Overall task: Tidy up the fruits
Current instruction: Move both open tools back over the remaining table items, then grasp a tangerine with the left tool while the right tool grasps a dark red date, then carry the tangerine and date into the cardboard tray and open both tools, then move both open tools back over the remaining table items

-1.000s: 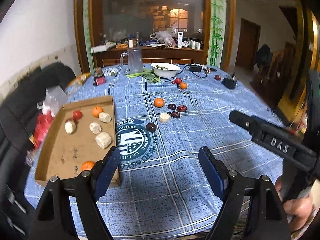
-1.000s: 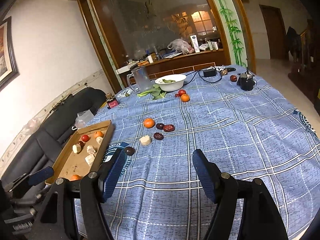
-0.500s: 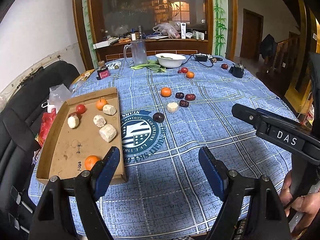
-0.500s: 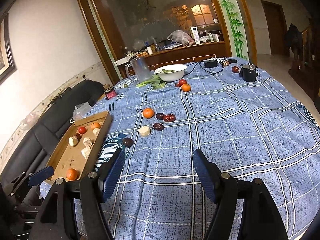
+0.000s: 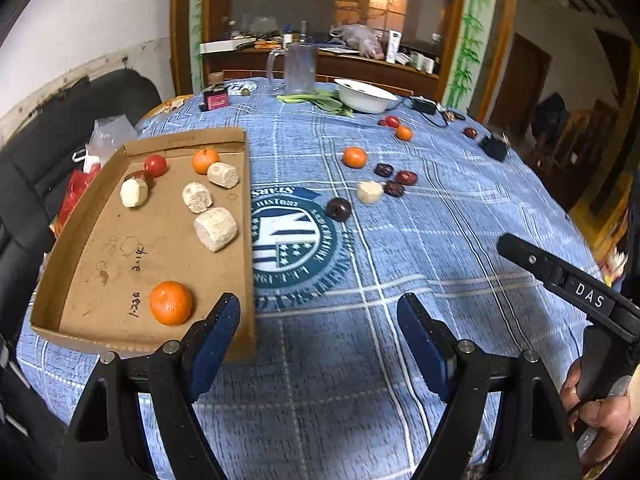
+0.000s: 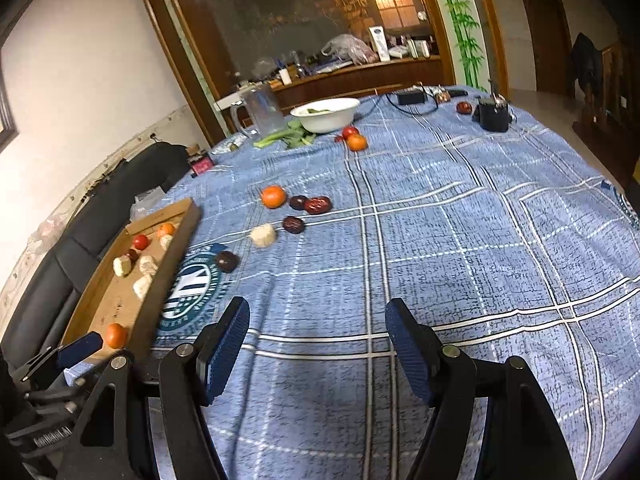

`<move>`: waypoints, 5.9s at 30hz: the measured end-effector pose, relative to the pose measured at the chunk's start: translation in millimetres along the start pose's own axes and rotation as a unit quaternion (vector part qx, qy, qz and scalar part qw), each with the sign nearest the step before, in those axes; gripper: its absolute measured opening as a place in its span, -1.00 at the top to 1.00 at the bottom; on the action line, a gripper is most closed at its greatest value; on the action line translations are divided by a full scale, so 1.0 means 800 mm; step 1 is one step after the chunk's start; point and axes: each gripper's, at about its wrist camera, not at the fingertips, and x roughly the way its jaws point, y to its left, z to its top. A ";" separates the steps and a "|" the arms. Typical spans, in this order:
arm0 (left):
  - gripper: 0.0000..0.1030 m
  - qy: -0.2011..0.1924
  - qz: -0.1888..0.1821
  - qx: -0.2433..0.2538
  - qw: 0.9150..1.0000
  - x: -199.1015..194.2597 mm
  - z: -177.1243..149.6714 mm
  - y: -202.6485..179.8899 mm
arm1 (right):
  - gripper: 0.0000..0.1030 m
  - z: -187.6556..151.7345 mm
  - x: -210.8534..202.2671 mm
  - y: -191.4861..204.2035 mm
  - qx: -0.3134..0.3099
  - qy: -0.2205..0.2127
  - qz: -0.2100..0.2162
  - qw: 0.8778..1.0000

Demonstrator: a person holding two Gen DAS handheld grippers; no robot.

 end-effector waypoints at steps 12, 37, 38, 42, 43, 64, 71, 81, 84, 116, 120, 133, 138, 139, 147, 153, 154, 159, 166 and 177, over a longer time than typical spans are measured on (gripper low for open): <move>-0.55 0.029 -0.062 -0.008 0.998 0.053 0.095 0.014 | -0.45 0.065 0.087 0.000 -0.026 0.074 0.004 0.997; -0.18 0.141 -0.085 -0.035 0.986 0.286 0.209 -0.023 | -0.44 0.125 0.216 0.015 -0.079 0.095 -0.028 0.992; -0.18 0.139 -0.083 -0.031 0.986 0.287 0.210 -0.027 | -0.40 0.125 0.217 0.016 -0.082 0.094 -0.030 0.992; -0.16 0.130 -0.068 0.008 0.989 0.287 0.206 -0.049 | 0.25 0.123 0.217 0.022 -0.097 0.089 -0.034 0.991; 0.10 0.125 -0.076 0.010 0.989 0.285 0.206 -0.052 | 0.31 0.122 0.217 0.024 -0.100 0.089 -0.034 0.990; 0.47 0.082 -0.153 -0.069 0.982 0.154 0.172 0.034 | 0.32 0.112 0.152 0.010 0.001 0.083 0.104 0.991; 0.46 0.053 -0.134 -0.102 0.984 0.103 0.146 0.097 | 0.31 0.098 0.128 0.051 0.022 0.106 0.178 0.978; 0.46 0.026 -0.056 -0.148 0.987 0.062 0.108 0.212 | 0.31 0.068 0.123 0.165 -0.045 0.140 0.205 0.968; 0.46 0.034 -0.034 -0.165 0.985 0.067 0.096 0.245 | 0.31 0.053 0.133 0.210 -0.090 0.151 0.197 0.964; -0.22 -0.074 -0.014 -0.182 0.980 -0.054 0.084 0.257 | -0.17 0.008 0.129 0.340 -0.251 0.093 0.158 0.951; -0.31 -0.094 -0.024 -0.166 0.981 -0.088 0.062 0.224 | -0.25 0.009 0.080 0.290 -0.219 0.062 0.158 0.961; -0.40 -0.068 -0.030 -0.056 0.996 -0.097 0.020 0.066 | -0.42 0.000 -0.035 0.056 -0.014 -0.015 0.065 0.998; -0.40 -0.067 -0.034 0.024 0.997 -0.090 0.003 -0.022 | -0.46 -0.009 -0.063 0.023 -0.015 -0.045 0.038 0.998; -0.40 -0.062 -0.036 0.038 0.997 -0.086 -0.001 -0.036 | -0.46 -0.012 -0.065 0.021 -0.016 -0.047 0.034 0.998; -0.40 -0.050 -0.007 0.136 0.989 -0.067 -0.030 -0.104 | -0.46 -0.023 -0.062 -0.003 -0.014 -0.047 0.010 0.999; -0.40 -0.060 0.021 0.149 0.987 -0.066 -0.033 -0.104 | -0.46 -0.027 -0.056 -0.007 -0.008 -0.038 0.007 0.999; -0.40 -0.060 0.023 0.149 0.987 -0.066 -0.033 -0.103 | -0.46 -0.028 -0.055 -0.005 -0.009 -0.037 0.006 0.999; -0.40 -0.060 0.033 0.154 0.986 -0.064 -0.035 -0.102 | -0.46 -0.029 -0.053 0.001 -0.017 -0.034 0.004 0.999; -0.40 -0.061 0.039 0.157 0.985 -0.064 -0.036 -0.102 | -0.46 -0.031 -0.051 0.003 -0.019 -0.031 -0.001 0.999; -0.41 -0.045 0.035 0.153 0.987 -0.047 -0.040 -0.095 | -0.46 -0.036 -0.039 0.002 -0.021 -0.018 -0.003 1.000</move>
